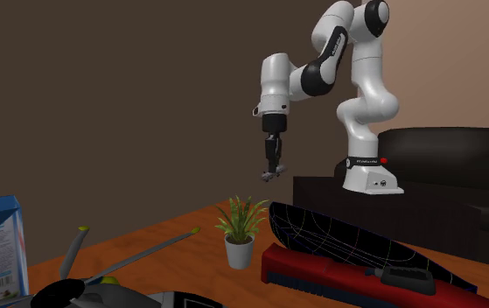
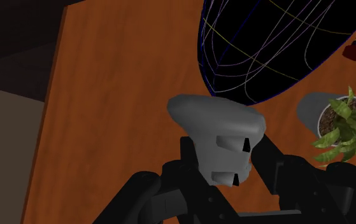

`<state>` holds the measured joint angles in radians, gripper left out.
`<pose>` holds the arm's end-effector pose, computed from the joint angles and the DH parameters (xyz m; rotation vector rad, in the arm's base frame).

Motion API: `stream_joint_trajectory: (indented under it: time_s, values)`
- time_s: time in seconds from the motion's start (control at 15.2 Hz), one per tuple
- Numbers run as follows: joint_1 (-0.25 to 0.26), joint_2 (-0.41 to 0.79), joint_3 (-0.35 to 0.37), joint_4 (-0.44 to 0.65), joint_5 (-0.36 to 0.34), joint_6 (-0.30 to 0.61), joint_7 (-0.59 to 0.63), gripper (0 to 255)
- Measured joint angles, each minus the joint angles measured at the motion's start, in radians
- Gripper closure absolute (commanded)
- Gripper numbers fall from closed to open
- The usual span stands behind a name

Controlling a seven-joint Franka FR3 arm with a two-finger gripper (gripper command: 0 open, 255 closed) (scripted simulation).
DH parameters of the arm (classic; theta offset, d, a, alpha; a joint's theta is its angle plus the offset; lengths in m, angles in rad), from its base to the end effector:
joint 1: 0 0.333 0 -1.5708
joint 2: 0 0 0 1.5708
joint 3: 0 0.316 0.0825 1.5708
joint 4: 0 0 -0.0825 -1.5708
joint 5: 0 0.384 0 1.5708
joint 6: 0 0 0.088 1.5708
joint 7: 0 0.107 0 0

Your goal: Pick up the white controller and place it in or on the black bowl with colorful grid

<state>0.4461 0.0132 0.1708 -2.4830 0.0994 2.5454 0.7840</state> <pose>0.3895 0.2748 0.2883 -3.0404 0.3791 0.0016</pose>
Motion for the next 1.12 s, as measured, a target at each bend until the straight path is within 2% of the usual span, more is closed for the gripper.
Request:
stream_joint_trajectory:
  time_s: [0.53, 1.12]
  values:
    - [0.112, 0.014, 0.105, 0.028, -0.032, -0.002, 0.242, 255]
    - [0.240, 0.110, 0.196, 0.160, -0.121, -0.036, 0.529, 255]
